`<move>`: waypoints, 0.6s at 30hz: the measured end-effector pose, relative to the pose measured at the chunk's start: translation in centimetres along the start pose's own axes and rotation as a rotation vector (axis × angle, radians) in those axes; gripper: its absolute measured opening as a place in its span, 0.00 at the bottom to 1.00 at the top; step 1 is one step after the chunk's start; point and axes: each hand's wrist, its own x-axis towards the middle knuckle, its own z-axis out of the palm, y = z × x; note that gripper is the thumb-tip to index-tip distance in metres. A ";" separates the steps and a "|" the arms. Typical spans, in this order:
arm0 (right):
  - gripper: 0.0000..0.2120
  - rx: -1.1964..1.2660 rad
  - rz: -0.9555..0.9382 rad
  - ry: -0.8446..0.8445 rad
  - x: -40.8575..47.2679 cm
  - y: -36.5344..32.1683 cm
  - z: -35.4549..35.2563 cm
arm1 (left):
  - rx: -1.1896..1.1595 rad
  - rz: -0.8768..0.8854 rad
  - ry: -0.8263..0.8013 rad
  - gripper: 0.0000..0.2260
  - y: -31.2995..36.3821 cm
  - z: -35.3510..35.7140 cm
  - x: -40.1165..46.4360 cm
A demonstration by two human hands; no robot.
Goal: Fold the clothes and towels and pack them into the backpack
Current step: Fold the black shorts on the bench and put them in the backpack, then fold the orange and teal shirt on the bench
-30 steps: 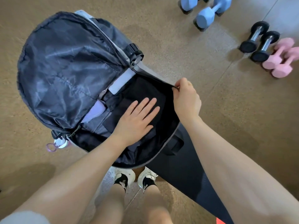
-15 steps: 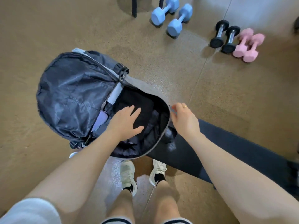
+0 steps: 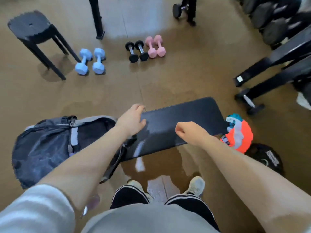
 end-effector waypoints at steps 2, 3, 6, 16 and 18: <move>0.09 0.144 0.098 0.078 -2.1 4.3 -1.1 | -0.005 0.076 -0.018 0.23 5.5 0.5 1.9; 0.09 0.241 0.154 0.108 -3.0 6.6 -1.7 | -0.009 0.113 -0.031 0.23 8.4 1.0 2.8; 0.08 0.471 0.287 0.186 -6.0 14.1 -3.9 | -0.019 0.232 -0.050 0.23 17.1 2.7 5.2; 0.05 0.661 0.436 0.303 -13.6 35.0 -12.0 | -0.118 0.362 -0.084 0.19 40.6 9.4 11.4; 0.09 0.690 0.453 0.322 -14.1 37.7 -12.7 | -0.101 0.398 -0.114 0.19 43.5 10.7 13.1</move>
